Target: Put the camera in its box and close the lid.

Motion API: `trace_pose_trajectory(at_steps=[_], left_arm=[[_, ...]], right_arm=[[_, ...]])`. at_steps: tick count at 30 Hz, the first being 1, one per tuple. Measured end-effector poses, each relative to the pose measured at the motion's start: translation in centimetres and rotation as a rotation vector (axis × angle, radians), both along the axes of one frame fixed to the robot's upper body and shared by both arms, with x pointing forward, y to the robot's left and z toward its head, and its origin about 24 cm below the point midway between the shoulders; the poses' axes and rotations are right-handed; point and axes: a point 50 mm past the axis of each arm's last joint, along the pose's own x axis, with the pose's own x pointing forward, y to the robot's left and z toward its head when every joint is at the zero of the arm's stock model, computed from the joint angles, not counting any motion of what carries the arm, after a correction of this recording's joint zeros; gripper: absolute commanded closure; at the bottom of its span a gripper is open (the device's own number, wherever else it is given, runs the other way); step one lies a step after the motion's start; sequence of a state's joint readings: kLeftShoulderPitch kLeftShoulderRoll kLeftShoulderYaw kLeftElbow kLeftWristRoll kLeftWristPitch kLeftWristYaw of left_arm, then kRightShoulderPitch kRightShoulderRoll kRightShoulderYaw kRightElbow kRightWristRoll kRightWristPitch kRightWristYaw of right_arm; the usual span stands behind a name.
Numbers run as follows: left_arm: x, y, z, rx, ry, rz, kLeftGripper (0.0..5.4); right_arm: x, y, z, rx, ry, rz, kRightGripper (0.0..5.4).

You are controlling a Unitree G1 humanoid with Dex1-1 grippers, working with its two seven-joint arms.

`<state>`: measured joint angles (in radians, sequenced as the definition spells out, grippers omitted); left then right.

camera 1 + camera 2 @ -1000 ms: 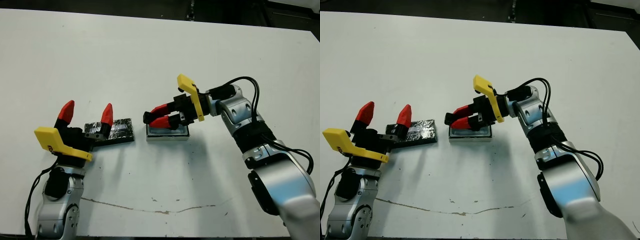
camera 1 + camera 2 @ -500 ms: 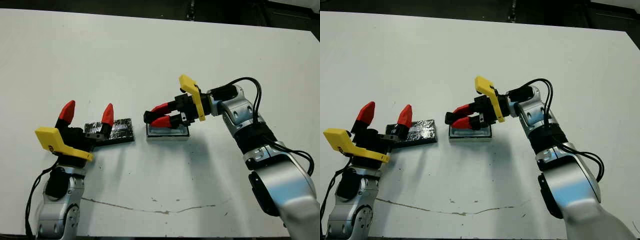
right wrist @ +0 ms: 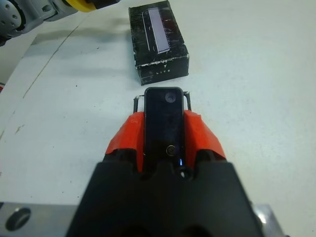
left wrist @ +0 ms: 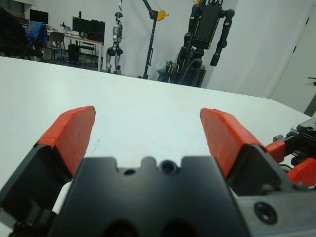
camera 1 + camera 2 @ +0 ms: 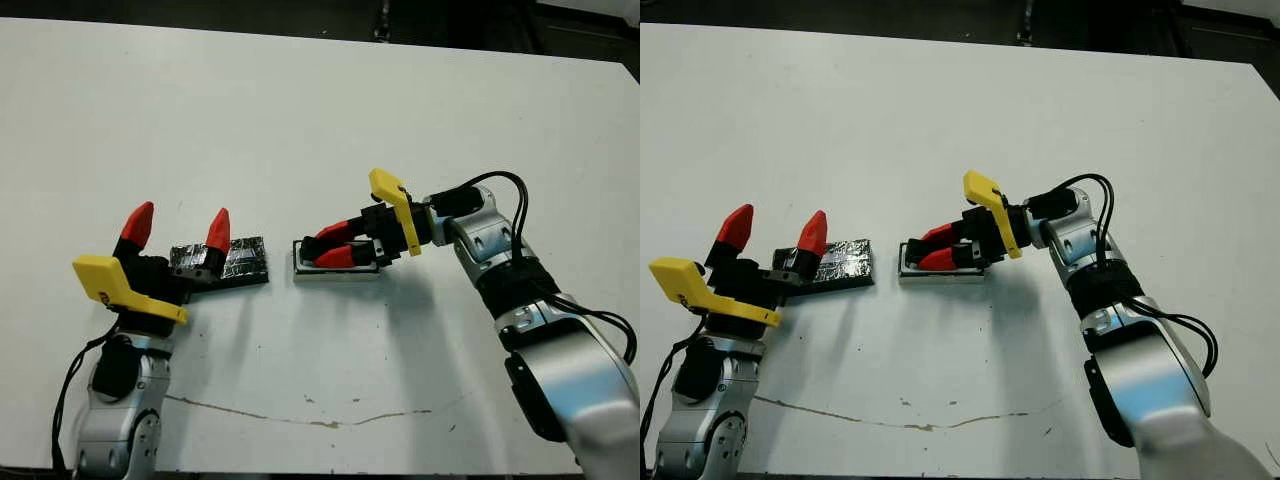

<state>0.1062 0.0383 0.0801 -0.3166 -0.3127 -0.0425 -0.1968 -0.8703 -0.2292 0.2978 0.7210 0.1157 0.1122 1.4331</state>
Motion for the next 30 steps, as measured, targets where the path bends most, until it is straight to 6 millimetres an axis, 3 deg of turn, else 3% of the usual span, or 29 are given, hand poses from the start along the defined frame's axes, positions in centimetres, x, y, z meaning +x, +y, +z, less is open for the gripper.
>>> trace_pose_trajectory(at_steps=[22, 30], left_arm=[[0.0, 0.0, 0.0, -0.002, 0.001, -0.001, 0.00], [0.0, 0.0, 0.0, -0.012, 0.000, -0.005, 0.00]], right_arm=[[-0.1, -0.8, -0.1, 0.014, 0.009, -0.012, 3.74], [-0.1, -2.5, 0.2, -0.071, -0.019, 0.002, 2.60]])
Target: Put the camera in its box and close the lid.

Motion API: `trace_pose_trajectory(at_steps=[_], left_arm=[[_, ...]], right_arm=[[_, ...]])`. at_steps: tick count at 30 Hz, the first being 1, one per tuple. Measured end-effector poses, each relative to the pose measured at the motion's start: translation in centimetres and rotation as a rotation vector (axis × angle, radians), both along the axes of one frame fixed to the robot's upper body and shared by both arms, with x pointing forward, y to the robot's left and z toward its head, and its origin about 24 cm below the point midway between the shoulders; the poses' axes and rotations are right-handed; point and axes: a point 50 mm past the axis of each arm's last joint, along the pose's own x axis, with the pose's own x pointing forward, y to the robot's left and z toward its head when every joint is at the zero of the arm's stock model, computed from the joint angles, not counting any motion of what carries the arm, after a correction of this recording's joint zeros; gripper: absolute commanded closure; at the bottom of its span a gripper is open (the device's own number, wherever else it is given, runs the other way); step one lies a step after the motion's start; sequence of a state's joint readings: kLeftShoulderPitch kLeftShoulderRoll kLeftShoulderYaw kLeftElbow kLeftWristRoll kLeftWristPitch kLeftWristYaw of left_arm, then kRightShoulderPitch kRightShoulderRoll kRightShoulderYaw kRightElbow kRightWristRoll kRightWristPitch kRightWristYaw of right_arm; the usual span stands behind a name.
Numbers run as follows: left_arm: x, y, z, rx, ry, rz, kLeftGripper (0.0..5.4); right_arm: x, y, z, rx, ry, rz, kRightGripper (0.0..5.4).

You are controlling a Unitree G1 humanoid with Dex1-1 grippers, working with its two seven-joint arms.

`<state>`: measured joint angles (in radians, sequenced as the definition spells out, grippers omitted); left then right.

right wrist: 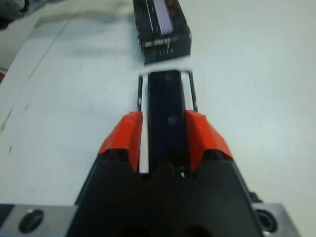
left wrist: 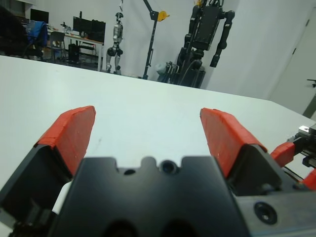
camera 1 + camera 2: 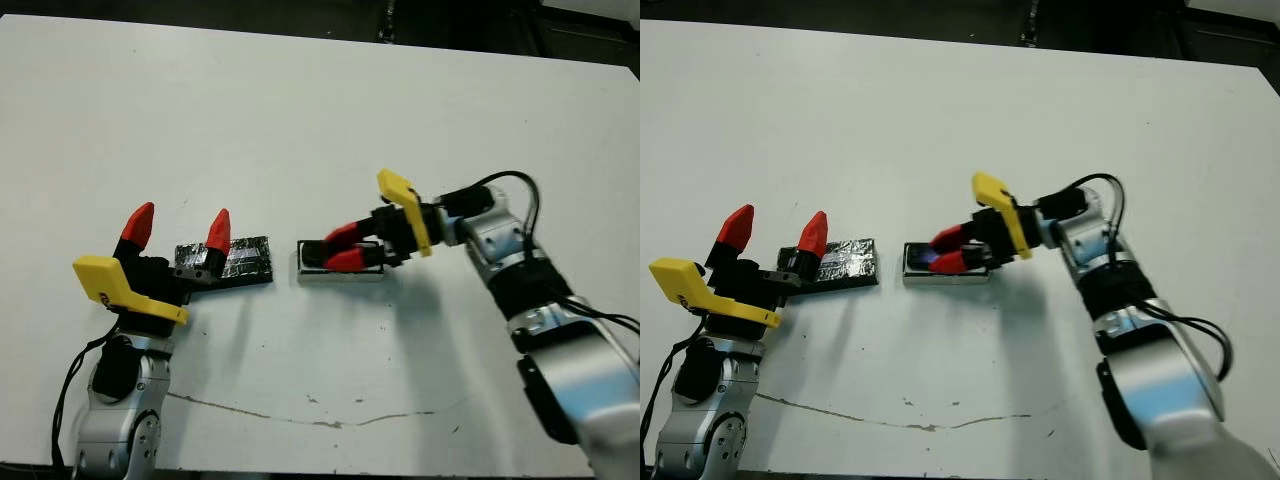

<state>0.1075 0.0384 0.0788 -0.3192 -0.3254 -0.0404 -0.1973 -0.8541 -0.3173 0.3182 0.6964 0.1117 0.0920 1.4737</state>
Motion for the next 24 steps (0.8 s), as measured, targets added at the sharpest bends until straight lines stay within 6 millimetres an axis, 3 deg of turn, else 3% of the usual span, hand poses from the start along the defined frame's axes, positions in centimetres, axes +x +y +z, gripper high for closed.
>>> trace_pose_trajectory(at_steps=[13, 20, 24], left_arm=[[0.0, 0.0, 0.0, -0.002, 0.001, -0.003, 0.00], [0.0, -0.1, 0.0, -0.003, 0.003, -0.006, 0.00], [0.0, -0.1, 0.0, -0.005, 0.002, -0.008, 0.00]], right_arm=[[-0.5, -0.2, -0.1, -0.005, -0.025, 0.028, 1.10], [-0.5, -3.1, 0.7, 0.013, -0.064, -0.083, 0.19], [-0.7, -4.1, 2.8, 0.073, -0.090, -0.133, 0.02]])
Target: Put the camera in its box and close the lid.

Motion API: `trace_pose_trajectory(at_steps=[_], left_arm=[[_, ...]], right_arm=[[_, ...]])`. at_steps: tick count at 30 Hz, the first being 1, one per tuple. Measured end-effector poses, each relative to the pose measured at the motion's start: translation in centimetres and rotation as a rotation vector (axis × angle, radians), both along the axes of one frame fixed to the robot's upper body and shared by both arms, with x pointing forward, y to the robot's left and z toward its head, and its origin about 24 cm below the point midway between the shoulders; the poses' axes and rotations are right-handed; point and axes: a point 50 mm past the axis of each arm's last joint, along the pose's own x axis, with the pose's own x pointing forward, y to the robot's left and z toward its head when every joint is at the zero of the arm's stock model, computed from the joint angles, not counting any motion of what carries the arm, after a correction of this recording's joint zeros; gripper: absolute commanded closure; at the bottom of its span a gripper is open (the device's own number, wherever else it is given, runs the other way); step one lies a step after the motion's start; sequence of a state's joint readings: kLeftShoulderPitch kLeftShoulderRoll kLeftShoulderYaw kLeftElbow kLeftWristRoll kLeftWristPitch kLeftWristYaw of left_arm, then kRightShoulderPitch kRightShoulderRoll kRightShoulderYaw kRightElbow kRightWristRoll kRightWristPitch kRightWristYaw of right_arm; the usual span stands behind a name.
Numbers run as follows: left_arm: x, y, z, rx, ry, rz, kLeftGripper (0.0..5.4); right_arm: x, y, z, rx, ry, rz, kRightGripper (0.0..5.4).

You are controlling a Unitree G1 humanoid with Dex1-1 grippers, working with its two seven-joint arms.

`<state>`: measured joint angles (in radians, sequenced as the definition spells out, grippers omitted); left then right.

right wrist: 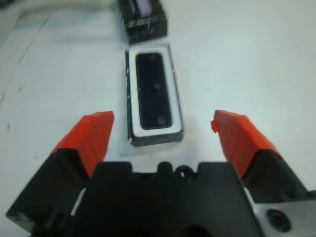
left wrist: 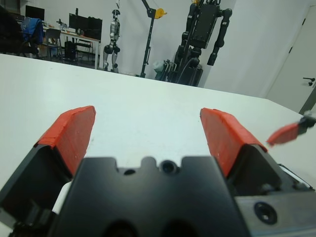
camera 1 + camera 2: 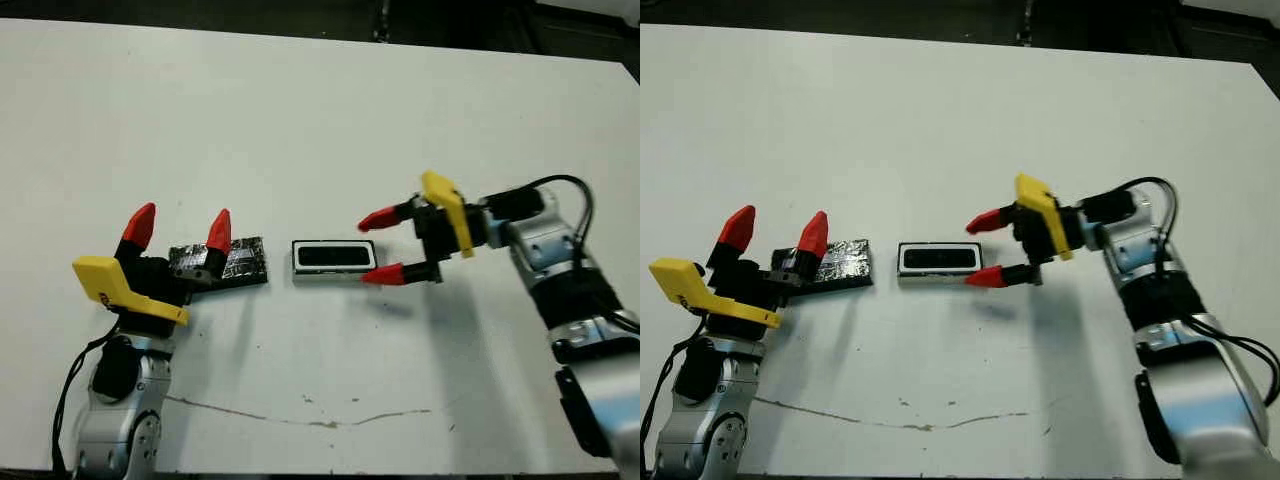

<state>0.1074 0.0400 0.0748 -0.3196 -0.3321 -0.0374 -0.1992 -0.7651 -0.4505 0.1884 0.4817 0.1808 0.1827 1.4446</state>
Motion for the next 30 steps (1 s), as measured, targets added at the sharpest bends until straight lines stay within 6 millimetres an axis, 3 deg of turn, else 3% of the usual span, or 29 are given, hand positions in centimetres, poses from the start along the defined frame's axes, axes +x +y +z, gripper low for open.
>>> trace_pose_trajectory(at_steps=[4, 10, 15, 21, 30], left_arm=[[0.0, 0.0, -0.1, 0.000, 0.007, -0.003, 0.00], [0.0, -0.1, -0.1, 0.001, 0.009, -0.007, 0.00], [0.0, -0.1, 0.0, 0.006, 0.007, -0.006, 0.00], [0.4, 0.9, 0.9, 0.128, -0.023, -0.031, 0.00], [2.1, 4.3, 5.6, 0.489, -0.085, -0.333, 0.00]], right_arm=[[-0.5, -1.0, 2.3, 0.051, -0.074, -0.027, 0.02], [-1.2, -2.2, 3.9, 0.110, -0.133, -0.072, 0.02], [-2.3, -3.2, 4.2, 0.260, -0.196, -0.306, 0.21], [-5.6, -3.8, 0.2, 0.463, -0.187, -0.655, 1.04], [-11.2, -4.0, -5.1, 0.591, -0.150, -1.024, 2.40]])
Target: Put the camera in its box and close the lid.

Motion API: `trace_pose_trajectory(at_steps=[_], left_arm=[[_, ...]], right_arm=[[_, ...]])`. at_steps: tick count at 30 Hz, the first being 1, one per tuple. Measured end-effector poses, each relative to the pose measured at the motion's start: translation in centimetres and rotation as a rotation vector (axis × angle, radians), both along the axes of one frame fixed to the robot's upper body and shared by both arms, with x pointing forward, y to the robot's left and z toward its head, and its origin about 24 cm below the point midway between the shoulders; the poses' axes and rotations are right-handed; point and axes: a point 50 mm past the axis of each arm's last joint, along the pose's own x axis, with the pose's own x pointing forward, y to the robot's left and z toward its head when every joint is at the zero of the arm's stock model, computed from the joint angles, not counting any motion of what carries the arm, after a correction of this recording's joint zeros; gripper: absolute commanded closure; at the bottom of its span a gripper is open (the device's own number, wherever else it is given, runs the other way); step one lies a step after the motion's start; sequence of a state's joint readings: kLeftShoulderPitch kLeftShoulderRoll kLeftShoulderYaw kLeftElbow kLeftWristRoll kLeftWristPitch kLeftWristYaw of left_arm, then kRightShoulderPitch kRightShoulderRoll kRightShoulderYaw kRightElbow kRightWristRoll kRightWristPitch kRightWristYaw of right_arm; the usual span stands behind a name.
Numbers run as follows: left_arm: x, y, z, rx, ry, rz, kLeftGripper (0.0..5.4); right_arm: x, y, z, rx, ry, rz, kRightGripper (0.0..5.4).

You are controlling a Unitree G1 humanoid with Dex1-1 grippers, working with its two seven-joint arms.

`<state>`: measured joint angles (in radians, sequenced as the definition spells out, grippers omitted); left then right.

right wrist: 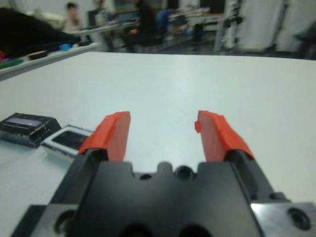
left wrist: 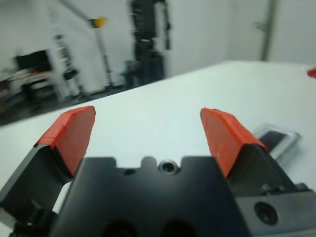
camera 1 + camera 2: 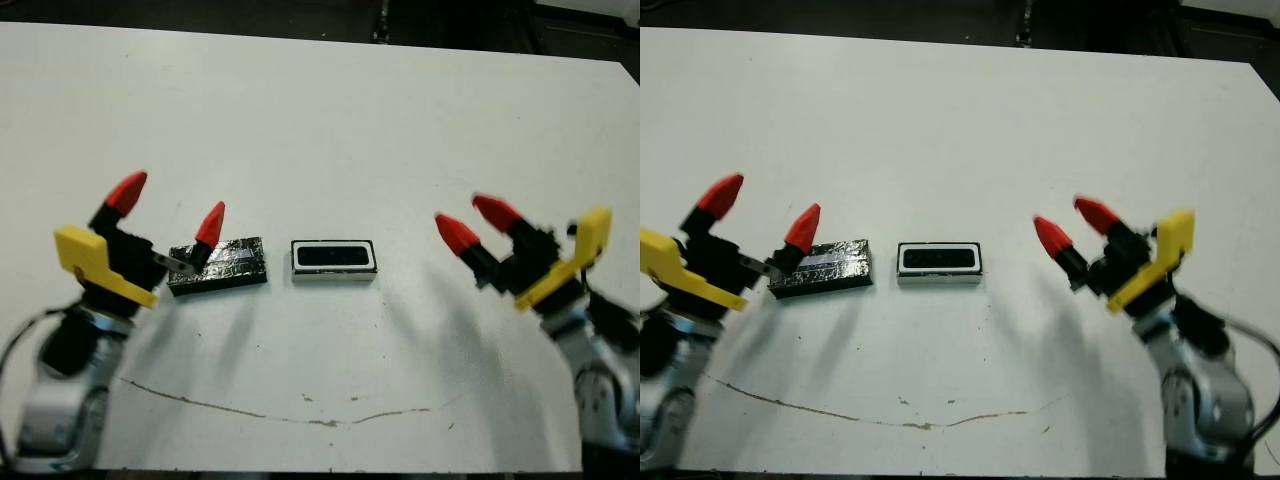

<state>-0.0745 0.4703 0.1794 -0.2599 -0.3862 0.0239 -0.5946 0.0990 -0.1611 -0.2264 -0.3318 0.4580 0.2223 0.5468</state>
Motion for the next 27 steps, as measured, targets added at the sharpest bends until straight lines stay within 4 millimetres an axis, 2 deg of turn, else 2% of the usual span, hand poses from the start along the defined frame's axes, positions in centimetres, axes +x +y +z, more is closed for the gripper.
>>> trace_pose_trajectory(at_steps=[7, 10, 19, 23, 27], left_arm=[[1.2, 1.1, 3.6, 0.286, 0.032, -0.138, 0.00], [1.9, 1.1, 4.4, 0.345, 0.074, -0.220, 0.00], [4.1, 1.0, 3.6, 0.387, 0.335, -0.579, 0.00], [4.4, 0.8, 2.8, 0.374, 0.446, -0.664, 0.00], [4.6, 0.6, 2.0, 0.356, 0.487, -0.703, 0.00]], right_arm=[[-1.6, 0.6, -1.3, 0.027, 0.016, -0.066, 3.45], [-1.8, 0.9, -1.6, 0.038, 0.032, -0.074, 3.93], [-1.6, 1.3, -1.3, 0.031, 0.000, -0.088, 5.33], [-1.5, 1.3, -1.4, 0.033, 0.002, -0.098, 5.39], [-1.5, 1.3, -1.4, 0.033, 0.002, -0.098, 5.39]])
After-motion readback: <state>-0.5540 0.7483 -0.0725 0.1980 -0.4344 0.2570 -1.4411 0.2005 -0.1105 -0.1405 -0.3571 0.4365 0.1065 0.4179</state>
